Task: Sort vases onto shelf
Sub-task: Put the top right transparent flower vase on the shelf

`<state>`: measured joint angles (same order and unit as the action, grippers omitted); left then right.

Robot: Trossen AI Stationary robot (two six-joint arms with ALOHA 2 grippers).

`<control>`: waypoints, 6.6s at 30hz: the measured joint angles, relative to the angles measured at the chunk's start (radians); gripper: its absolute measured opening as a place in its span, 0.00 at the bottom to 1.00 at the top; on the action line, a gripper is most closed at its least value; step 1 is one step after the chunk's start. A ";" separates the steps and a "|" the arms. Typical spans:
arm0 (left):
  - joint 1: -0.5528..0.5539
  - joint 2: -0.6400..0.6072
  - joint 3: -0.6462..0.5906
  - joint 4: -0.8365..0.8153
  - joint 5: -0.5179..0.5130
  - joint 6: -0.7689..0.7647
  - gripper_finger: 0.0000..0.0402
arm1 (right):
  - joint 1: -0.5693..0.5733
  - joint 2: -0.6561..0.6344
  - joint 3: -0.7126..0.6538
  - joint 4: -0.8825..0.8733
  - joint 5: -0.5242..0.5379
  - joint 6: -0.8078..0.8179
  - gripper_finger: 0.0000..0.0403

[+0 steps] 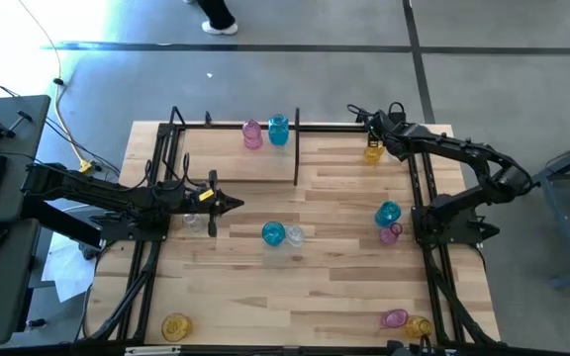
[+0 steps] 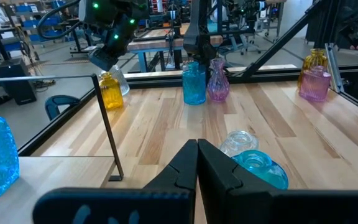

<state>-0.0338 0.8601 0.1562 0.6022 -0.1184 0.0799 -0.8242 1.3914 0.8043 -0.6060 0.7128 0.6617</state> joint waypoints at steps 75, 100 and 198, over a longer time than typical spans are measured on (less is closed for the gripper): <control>0.000 0.000 0.000 -0.034 -0.026 -0.043 0.00 | 0.883 0.471 0.614 0.543 -0.571 -0.543 0.22; 0.000 0.000 0.000 -0.034 -0.026 -0.087 0.00 | 0.822 0.621 0.632 0.543 -0.590 -0.522 0.22; 0.066 0.299 0.140 0.049 -0.227 -0.210 0.27 | 1.011 0.189 0.176 0.768 -0.252 -0.618 0.01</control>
<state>0.0322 1.1592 0.2966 0.6510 -0.3454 -0.1299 0.1864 1.5806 0.9806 0.1618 0.4610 0.0438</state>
